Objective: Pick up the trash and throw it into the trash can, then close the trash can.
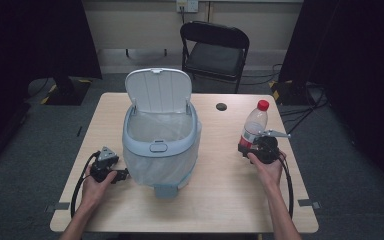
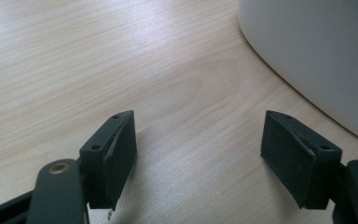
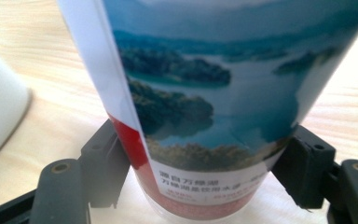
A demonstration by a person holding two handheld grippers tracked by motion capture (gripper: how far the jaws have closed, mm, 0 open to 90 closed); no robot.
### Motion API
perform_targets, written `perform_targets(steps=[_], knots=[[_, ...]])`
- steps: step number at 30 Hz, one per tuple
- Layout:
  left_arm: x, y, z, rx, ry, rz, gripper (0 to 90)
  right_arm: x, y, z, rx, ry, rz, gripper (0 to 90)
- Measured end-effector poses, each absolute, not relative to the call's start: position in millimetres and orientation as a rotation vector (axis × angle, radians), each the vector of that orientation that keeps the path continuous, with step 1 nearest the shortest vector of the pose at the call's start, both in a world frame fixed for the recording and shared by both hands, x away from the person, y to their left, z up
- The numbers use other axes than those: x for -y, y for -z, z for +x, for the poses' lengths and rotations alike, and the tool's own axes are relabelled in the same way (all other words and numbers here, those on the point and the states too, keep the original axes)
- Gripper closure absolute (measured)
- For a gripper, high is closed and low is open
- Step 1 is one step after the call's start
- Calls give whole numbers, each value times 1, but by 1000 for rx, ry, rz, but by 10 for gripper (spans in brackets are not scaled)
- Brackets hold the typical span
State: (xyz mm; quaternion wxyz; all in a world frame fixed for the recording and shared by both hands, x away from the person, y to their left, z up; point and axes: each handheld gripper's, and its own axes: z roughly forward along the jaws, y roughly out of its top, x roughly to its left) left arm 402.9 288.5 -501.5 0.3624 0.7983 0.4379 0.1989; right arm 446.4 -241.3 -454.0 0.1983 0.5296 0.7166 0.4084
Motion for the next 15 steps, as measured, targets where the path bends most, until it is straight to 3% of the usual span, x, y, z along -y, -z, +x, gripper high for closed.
perform_targets(steps=[2, 15], knots=[[-289, 502, 404, -1139, -517, 2056, 227, 239, 451, 441, -2013, -1151, 1472, 269], [-289, 502, 404, -1132, -509, 2060, 220, 226, 421, 422, -2042, -1298, 1367, 269]])
